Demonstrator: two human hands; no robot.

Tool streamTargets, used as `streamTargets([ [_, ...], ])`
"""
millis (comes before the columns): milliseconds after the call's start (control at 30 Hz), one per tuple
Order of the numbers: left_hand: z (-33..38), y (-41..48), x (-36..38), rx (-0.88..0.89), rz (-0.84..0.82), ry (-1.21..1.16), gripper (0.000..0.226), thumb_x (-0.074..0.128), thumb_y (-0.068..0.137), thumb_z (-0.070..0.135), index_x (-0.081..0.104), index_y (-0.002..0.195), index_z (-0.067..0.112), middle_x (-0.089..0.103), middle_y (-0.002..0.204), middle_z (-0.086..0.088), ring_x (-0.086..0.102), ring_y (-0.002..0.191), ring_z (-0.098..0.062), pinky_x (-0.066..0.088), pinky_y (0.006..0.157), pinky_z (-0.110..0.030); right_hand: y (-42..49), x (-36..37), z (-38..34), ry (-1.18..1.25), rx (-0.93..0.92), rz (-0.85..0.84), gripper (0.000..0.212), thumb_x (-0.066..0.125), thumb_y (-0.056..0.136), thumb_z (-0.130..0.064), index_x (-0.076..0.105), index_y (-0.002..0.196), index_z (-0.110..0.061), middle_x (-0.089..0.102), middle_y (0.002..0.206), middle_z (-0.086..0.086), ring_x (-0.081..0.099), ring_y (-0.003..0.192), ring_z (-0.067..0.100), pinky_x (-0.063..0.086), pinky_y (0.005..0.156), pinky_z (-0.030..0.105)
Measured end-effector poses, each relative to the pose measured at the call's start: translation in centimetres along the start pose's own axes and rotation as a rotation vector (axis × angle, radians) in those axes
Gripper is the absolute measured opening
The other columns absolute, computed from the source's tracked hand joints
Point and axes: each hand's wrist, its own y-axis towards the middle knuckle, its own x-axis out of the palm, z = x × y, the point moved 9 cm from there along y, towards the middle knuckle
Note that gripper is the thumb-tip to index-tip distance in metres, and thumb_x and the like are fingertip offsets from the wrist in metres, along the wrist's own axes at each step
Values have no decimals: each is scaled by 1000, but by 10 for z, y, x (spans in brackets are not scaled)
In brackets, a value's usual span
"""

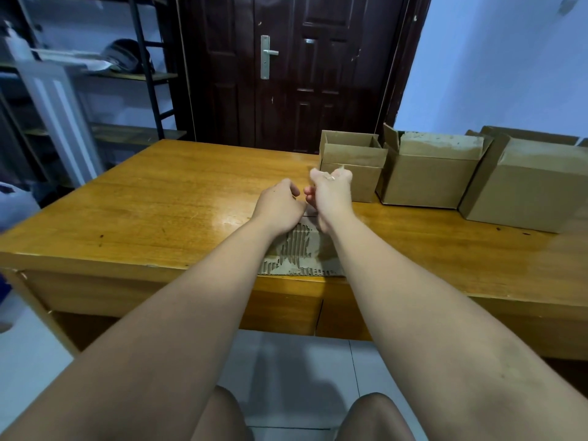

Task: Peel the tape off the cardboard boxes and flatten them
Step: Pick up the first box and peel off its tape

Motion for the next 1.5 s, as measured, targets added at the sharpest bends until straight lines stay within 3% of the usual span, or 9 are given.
streamTargets([
  [200,-1,2,-1,3,29,13,29,55,89,20,55,118,15,63,111,-4,60,97,-23,49,77,-32,-1,0,-4,-61,-96,34,21,34,102,-9,49,107,-22,66,82,2,54,52,8,48,60,27],
  [433,1,1,-1,24,44,65,26,55,91,20,57,117,15,62,115,-3,57,100,-21,43,77,-28,-3,8,-7,-121,-106,-15,9,44,88,-17,52,92,-18,45,74,-5,41,67,13,36,68,34],
  [533,2,1,-1,30,39,70,22,54,91,18,59,111,15,63,109,-3,57,94,-20,40,70,-28,-5,14,-8,-182,-132,-71,39,35,100,-44,49,73,-21,43,66,-6,40,63,11,36,72,35],
  [667,2,1,-1,30,38,79,18,51,91,16,61,105,14,65,102,-4,59,90,-22,44,69,-30,-3,17,-12,-260,-205,-55,56,29,104,-39,43,54,-19,41,54,-4,41,58,14,36,73,37],
  [833,2,1,-1,20,41,62,19,50,91,16,61,107,15,65,104,-3,59,95,-23,51,82,-36,-2,20,-15,-317,-237,-51,32,35,102,-22,63,115,-18,62,104,0,54,103,18,42,101,45],
  [1000,-2,2,-4,-39,60,-49,21,48,91,14,62,107,15,63,104,-2,58,95,-22,49,79,-33,0,19,-4,-281,-153,-65,5,42,99,-30,43,103,-31,54,85,-6,54,85,20,47,91,53],
  [1133,-4,1,-8,-61,66,-156,20,45,93,15,61,104,14,64,99,-3,59,90,-24,41,66,-30,3,11,-3,-214,-131,-53,26,66,90,-21,44,104,-22,55,106,1,55,94,17,55,79,38],
  [1267,-3,-3,-9,-6,71,-277,30,49,96,20,50,125,24,64,95,1,62,80,-17,48,63,-31,-1,10,-9,-272,-214,-29,24,71,85,-30,52,73,-22,55,75,-1,53,73,18,55,74,44],
  [1500,-11,-3,-9,-26,7,-553,31,64,90,24,66,120,16,70,110,2,66,98,-14,54,91,-41,-10,12,-16,-378,-288,-3,35,58,93,-44,67,71,-18,67,75,0,60,75,15,48,74,34],
])
